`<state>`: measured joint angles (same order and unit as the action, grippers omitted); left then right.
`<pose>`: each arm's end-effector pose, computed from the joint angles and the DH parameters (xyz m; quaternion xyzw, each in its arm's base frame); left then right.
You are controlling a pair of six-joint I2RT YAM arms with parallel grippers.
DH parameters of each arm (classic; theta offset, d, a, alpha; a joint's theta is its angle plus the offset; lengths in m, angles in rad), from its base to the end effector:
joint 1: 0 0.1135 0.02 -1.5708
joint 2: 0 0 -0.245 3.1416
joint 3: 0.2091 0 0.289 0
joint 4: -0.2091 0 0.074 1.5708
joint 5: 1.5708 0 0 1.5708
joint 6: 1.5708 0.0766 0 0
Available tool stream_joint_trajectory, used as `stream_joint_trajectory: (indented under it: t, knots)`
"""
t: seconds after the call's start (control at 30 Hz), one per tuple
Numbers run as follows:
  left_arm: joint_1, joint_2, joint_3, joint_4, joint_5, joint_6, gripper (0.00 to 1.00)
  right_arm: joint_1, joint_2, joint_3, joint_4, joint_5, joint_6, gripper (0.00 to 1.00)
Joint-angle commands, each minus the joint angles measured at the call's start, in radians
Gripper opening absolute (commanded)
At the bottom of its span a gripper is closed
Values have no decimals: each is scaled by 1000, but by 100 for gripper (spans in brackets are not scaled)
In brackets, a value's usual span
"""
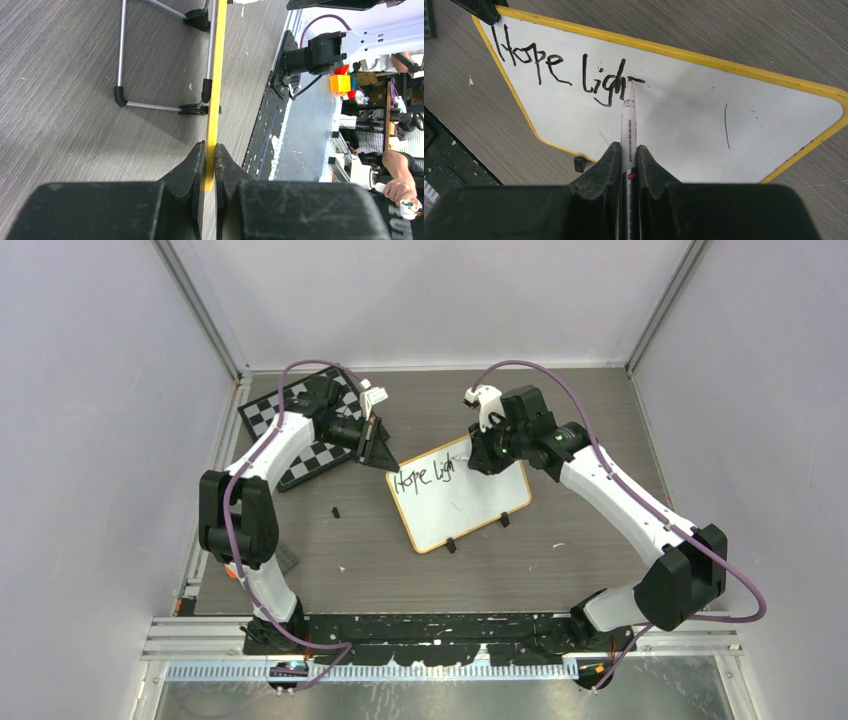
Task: Write a sentence on the whiteboard
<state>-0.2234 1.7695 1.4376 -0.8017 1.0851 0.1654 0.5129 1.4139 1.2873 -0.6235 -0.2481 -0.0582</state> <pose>0.3767 -0.1550 0.2188 0.2714 0.7986 -0.5092 0.1710 0.3203 0.2020 0.2782 -0.3037 0.8592 0.1998 0.3601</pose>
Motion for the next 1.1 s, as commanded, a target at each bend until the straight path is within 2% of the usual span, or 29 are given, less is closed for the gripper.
stream_joint_trajectory:
  t: [0.0, 0.63, 1.07]
  knots:
    - [-25, 25, 10, -12, -50, 26, 0, -4, -5, 50, 39, 17, -6, 0]
    - [-25, 30, 7, -17, -52, 32, 0, -9, 3, 21, 46, 37, -8, 0]
    - [-26, 36, 10, -17, -53, 31, 0, -9, -33, -55, 16, 29, -11, 0]
